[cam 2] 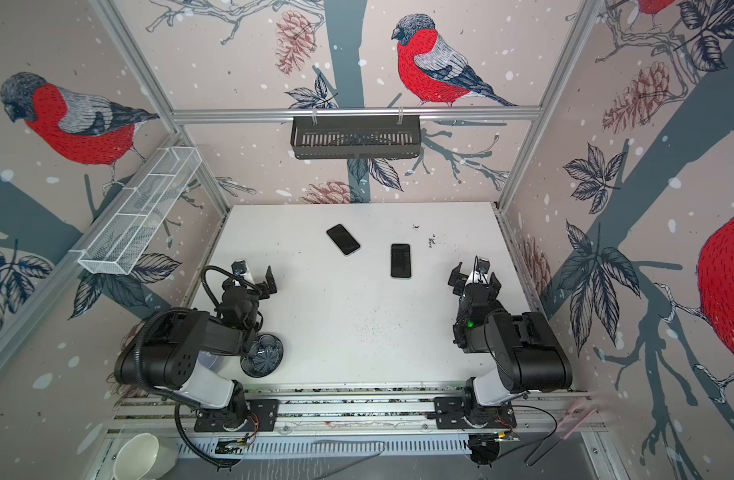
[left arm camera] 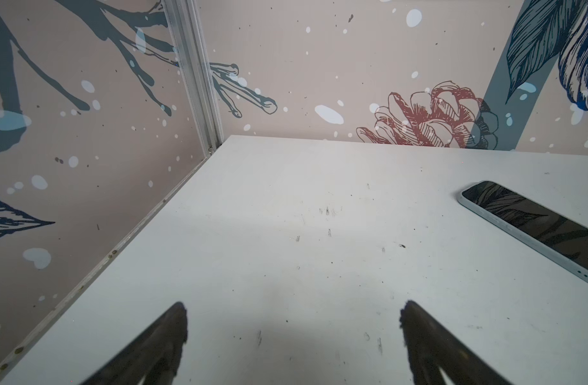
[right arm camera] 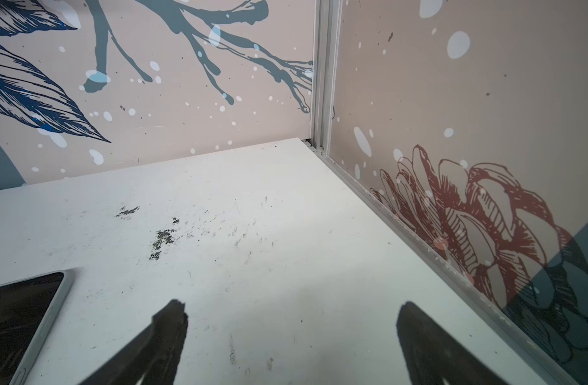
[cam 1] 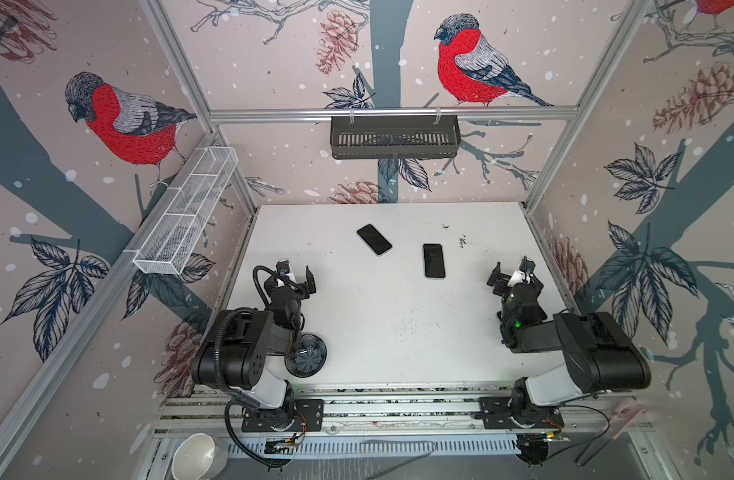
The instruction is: Take the phone out of the phone case
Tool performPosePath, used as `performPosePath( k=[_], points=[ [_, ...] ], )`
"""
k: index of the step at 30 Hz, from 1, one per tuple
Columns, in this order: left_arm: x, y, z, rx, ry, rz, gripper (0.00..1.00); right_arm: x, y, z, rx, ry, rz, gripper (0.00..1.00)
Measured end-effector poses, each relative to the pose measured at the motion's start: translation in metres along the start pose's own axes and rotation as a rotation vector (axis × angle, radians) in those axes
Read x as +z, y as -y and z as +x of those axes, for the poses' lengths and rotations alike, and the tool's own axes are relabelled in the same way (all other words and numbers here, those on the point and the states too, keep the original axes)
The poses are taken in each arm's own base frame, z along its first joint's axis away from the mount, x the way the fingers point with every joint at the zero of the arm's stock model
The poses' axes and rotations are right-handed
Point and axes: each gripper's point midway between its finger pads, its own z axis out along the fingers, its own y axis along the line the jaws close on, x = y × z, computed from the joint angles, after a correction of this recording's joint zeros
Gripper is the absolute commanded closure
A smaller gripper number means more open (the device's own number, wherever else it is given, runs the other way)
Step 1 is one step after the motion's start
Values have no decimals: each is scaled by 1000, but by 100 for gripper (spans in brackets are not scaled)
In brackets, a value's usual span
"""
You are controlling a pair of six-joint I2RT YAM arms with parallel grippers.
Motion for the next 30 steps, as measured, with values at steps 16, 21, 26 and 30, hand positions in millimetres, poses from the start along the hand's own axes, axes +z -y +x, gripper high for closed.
performPosePath(
  k=[16, 21, 26, 30],
  points=[
    [0, 0, 0, 0, 0, 0, 2, -1, 0, 1, -1, -2, 0, 1],
    [0, 0, 0, 0, 0, 0, 2, -1, 0, 1, -1, -2, 0, 0],
    [0, 0, 0, 0, 0, 0, 1, -1, 0, 1, -1, -1, 0, 1],
    [-2, 2, -4, 2, 9, -4, 2, -3, -9, -16, -11, 19, 8, 0]
  ],
)
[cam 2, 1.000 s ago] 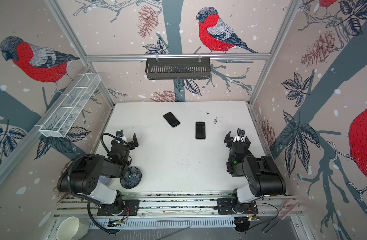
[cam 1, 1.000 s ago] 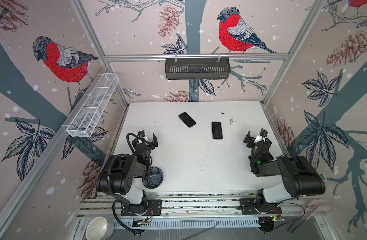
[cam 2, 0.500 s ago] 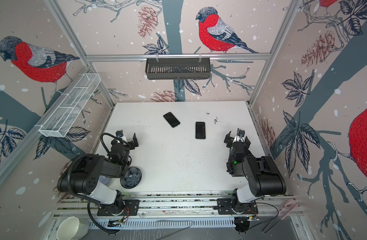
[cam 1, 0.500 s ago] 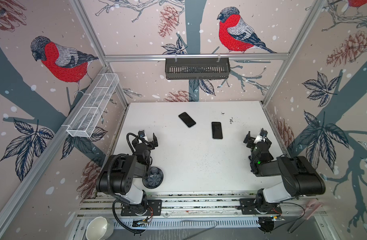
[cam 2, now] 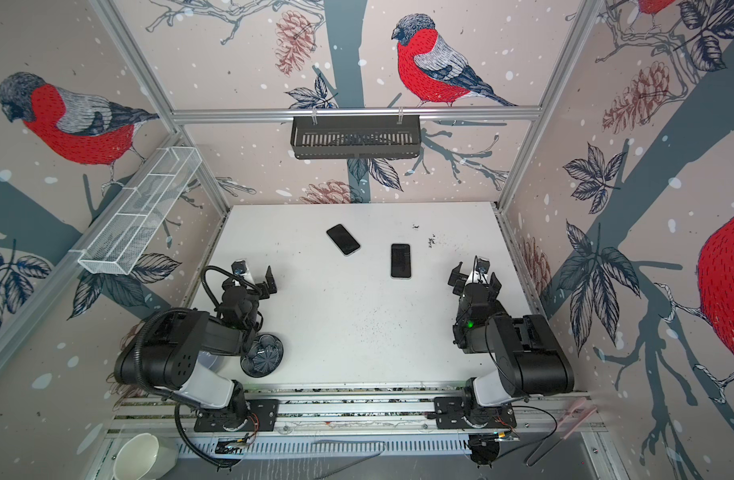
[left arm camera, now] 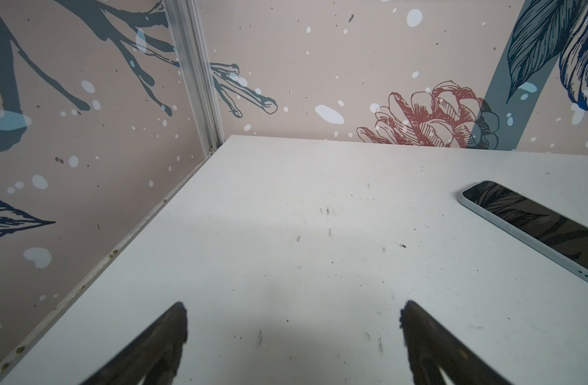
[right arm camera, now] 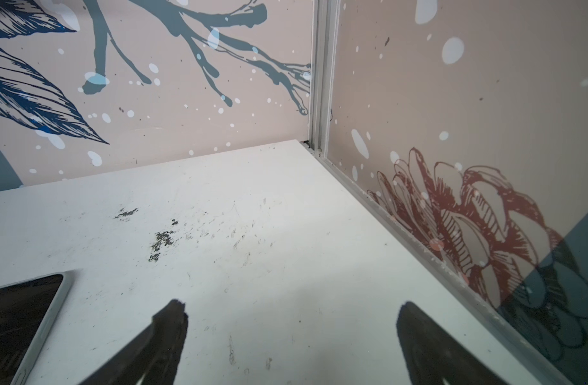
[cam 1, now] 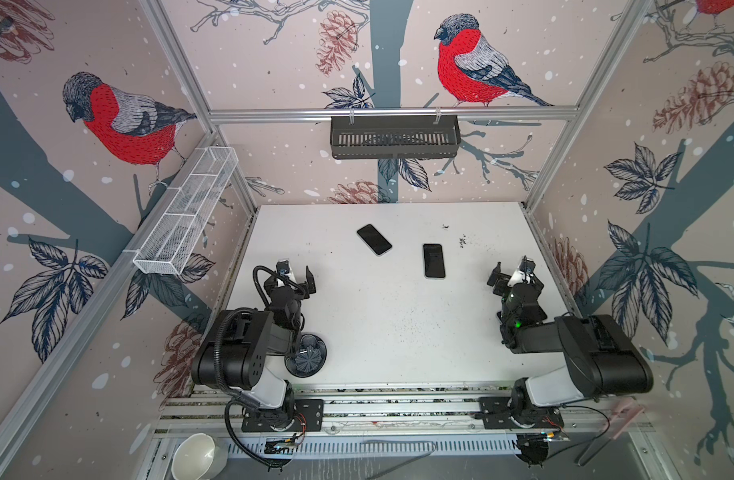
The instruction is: Take the phone out of the phone case
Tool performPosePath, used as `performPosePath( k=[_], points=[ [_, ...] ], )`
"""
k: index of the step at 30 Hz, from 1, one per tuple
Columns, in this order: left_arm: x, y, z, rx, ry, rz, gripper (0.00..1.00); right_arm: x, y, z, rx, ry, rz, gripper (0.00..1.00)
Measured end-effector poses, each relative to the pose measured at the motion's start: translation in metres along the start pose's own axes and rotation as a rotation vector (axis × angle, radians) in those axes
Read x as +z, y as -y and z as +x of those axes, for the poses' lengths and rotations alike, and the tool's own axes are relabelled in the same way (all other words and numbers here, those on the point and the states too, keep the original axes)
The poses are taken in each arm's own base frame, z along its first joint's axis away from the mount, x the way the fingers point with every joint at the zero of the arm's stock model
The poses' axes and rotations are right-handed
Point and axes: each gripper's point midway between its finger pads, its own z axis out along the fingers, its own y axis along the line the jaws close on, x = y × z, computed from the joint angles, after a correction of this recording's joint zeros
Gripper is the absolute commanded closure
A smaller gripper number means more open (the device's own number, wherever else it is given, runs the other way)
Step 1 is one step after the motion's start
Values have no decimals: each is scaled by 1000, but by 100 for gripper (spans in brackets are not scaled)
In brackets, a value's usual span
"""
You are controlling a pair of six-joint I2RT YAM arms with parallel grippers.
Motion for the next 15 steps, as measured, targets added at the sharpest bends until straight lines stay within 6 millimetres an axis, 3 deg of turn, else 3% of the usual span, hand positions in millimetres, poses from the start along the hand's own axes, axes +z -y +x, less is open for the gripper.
performPosePath(
  k=[3, 5, 11, 15],
  points=[
    [-14, 15, -34, 24, 85, 26, 2, -6, -32, -56, 11, 84, -56, 0],
    [-32, 25, -63, 13, 163, 48, 2, -22, -43, -78, 28, 112, -94, 0],
    [-74, 12, -142, -206, 264, 40, 2, -67, -83, -108, 80, 61, -317, 1],
    [-86, 26, -159, -338, 156, 145, 2, -105, -111, -118, 132, -16, -511, 0]
  ],
)
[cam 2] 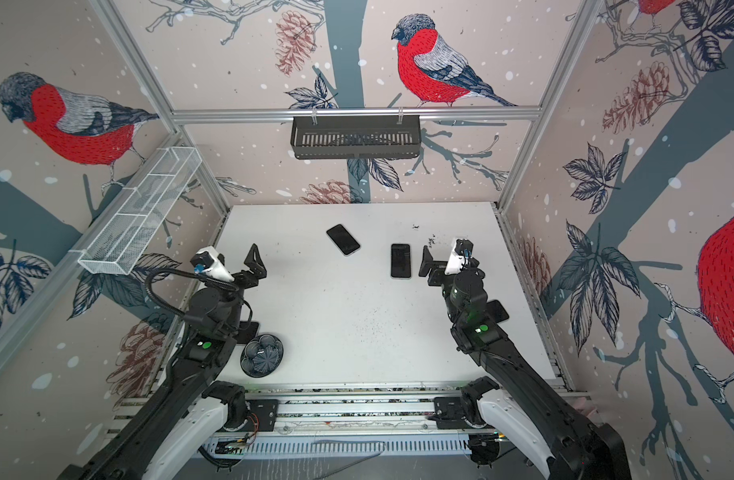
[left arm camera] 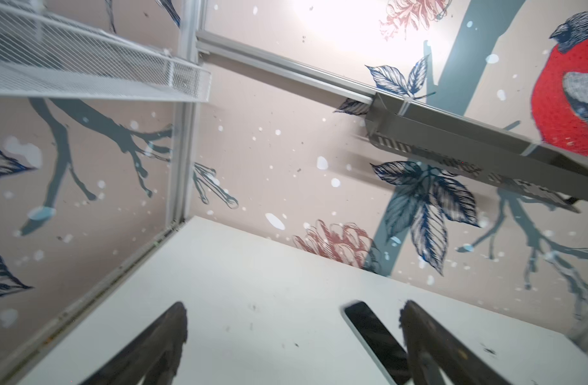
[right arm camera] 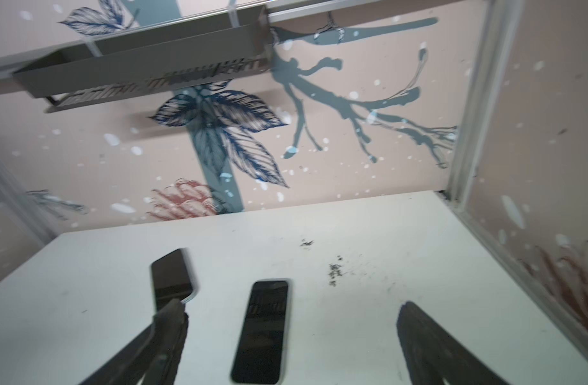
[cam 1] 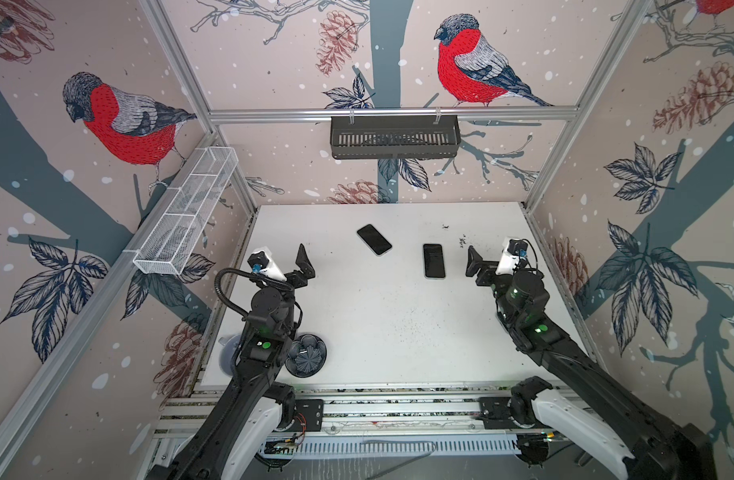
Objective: Take the phone out of the phone case
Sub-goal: 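Grasp the farther cased phone with the right gripper while the left arm rises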
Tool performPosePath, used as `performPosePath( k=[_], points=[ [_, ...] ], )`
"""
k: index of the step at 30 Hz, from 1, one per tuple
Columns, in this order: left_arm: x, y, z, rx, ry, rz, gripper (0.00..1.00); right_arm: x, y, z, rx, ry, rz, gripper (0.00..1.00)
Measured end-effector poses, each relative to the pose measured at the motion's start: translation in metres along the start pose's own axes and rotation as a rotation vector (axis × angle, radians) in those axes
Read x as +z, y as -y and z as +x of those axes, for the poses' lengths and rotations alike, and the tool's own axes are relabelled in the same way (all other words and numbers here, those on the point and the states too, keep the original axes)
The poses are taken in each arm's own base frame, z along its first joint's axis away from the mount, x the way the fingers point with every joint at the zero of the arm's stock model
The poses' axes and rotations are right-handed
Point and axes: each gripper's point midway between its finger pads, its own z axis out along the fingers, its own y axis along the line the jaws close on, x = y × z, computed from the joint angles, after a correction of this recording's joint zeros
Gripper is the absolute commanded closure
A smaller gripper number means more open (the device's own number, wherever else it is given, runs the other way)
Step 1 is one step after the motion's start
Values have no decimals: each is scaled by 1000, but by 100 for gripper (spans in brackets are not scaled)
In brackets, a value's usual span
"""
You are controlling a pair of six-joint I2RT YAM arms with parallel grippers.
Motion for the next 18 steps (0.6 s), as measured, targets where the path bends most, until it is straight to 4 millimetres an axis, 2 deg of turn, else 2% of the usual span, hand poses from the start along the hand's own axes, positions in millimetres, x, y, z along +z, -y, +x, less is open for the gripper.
performPosePath(
  k=[3, 6, 8, 13, 18],
  points=[
    [-5, 8, 23, -62, -187, 24, 2, -19, -32, 17, 43, -101, -141, 0],
    [-21, 4, 65, -88, -389, 7, 2, -39, -56, 40, 66, -209, -234, 1],
    [-33, 2, 83, -100, -474, -6, 2, -49, -68, 53, 72, -265, -281, 0],
    [-56, 13, 103, -101, -586, 5, 2, -66, -89, 84, 58, -388, -342, 0],
    [-62, 17, 112, -64, -640, -9, 2, -65, -84, 105, 43, -472, -290, 0]
  ],
)
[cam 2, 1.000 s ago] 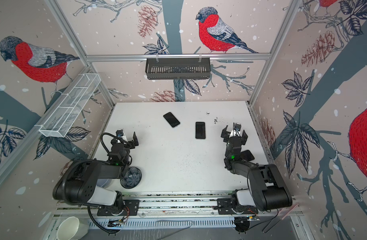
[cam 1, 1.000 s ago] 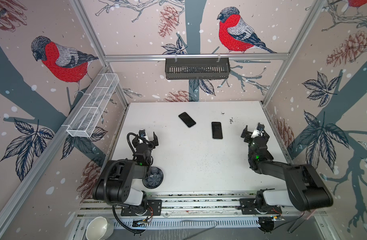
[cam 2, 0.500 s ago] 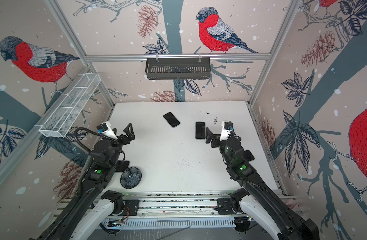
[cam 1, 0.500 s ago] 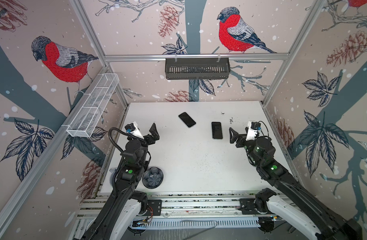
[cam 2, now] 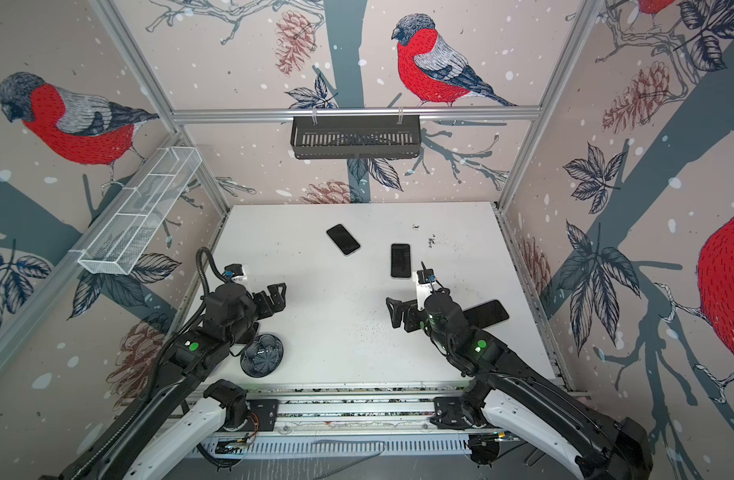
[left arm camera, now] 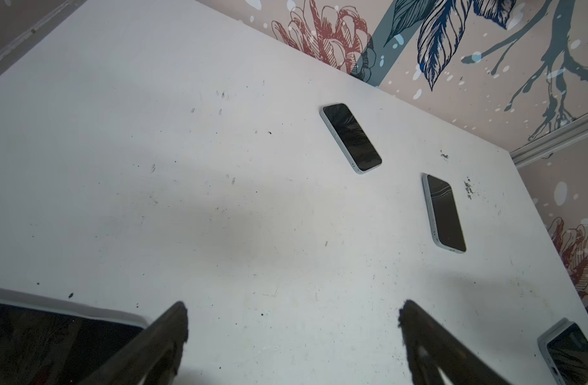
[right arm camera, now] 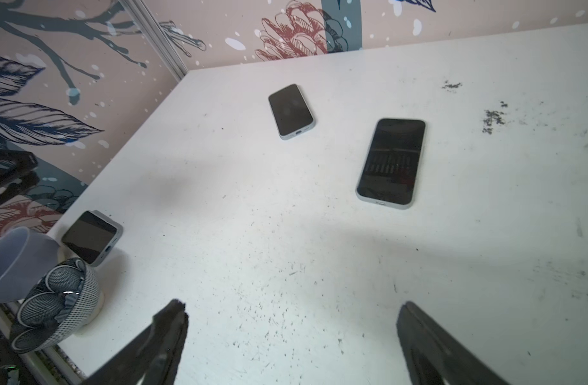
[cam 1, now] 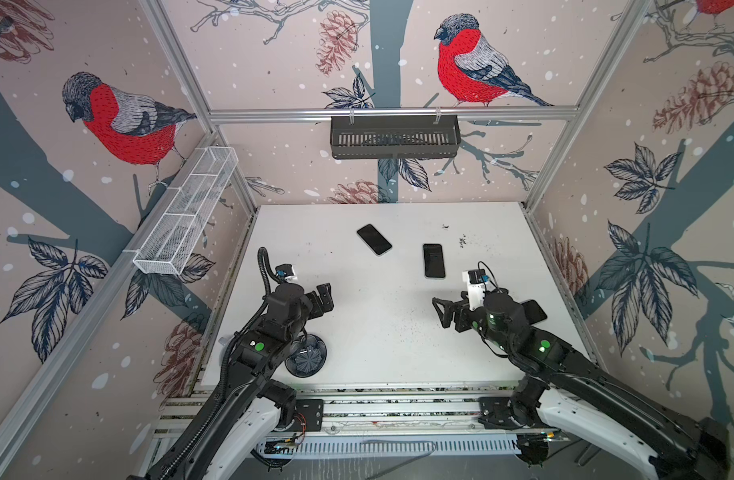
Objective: Take the phone out of the phone case
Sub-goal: 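Grasp the farther cased phone with the right gripper while the left arm rises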
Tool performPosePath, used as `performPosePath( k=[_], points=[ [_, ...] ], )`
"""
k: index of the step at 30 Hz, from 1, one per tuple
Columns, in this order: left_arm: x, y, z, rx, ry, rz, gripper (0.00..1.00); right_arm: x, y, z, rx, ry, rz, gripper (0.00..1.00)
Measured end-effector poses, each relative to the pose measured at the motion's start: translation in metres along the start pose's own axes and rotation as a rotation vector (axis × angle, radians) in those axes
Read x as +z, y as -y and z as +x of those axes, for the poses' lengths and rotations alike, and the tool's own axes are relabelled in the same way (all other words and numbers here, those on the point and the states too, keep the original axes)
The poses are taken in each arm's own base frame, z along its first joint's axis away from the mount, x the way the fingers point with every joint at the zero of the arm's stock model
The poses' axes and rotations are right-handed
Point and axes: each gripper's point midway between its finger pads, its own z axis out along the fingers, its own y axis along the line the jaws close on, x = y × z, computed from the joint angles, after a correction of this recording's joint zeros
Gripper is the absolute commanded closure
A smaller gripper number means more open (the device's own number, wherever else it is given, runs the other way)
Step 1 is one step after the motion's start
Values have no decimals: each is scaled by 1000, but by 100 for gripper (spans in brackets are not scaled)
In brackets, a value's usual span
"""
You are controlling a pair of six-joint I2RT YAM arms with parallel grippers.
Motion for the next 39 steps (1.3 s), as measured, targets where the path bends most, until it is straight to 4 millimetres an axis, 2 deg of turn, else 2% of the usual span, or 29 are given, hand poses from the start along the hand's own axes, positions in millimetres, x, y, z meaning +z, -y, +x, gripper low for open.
performPosePath(
  k=[6, 12, 17, 21, 25, 29, 35, 39],
  points=[
    [6, 14, 14, 58, -51, 15, 2, 8, 13, 6, 15, -42, 84, 1],
    [18, 44, 31, 170, -111, 57, 2, 31, 37, 4, 41, -115, 211, 0],
    [21, 70, 37, 235, -111, 119, 2, 67, 69, 1, 49, -212, 311, 0],
    [22, 83, 39, 264, -95, 163, 2, 109, 77, -1, 43, -309, 331, 0],
    [26, 87, 47, 293, -111, 187, 2, 150, 88, 10, 23, -405, 368, 0],
    [27, 88, 56, 303, -134, 206, 2, 178, 97, 19, 19, -460, 386, 0],
    [26, 79, 66, 308, -148, 203, 2, 201, 111, 26, 27, -500, 412, 0],
    [23, 79, 67, 305, -144, 214, 2, 205, 124, 33, 48, -524, 424, 0]
  ],
)
